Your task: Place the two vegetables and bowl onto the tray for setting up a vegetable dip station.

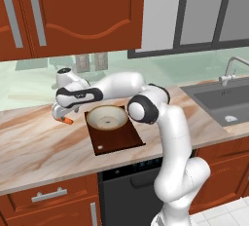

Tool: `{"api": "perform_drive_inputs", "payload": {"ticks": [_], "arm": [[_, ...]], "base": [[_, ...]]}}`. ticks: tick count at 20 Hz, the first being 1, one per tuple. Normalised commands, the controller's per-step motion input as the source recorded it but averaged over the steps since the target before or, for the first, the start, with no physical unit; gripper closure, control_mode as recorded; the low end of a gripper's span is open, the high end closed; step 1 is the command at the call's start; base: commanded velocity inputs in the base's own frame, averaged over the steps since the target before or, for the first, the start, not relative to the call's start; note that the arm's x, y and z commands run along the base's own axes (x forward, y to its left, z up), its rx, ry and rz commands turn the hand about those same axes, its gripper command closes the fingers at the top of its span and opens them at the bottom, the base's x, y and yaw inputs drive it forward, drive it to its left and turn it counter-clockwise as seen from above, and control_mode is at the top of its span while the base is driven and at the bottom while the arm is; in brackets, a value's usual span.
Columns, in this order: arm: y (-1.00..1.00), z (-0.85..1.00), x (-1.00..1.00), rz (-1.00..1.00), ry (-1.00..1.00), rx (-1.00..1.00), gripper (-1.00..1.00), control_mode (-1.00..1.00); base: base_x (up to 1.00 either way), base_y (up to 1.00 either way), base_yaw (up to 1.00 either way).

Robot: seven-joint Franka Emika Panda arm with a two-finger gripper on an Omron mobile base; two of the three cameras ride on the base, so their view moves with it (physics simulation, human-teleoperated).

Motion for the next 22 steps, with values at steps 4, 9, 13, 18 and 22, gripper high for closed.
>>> {"api": "perform_drive_inputs", "payload": {"ticks": [4,9,13,18,22], "arm": [[0.01,-0.09,0.07,-0.01,0.0,0.0,-1.0,-1.0],[0.04,-0.08,0.08,-0.02,0.0,0.0,-1.0,-1.0],[0.03,-0.05,0.09,-0.02,0.0,0.0,-1.0,-1.0],[0.0,-0.07,0.03,-0.04,0.0,0.0,-1.0,-1.0],[0.03,-0.06,0.05,-0.03,-0.02,0.0,-1.0,-1.0]], "base": [[0.0,0.0,0.0],[0.0,0.0,0.0],[0.0,0.0,0.0],[0.0,0.0,0.0],[0.0,0.0,0.0]]}}
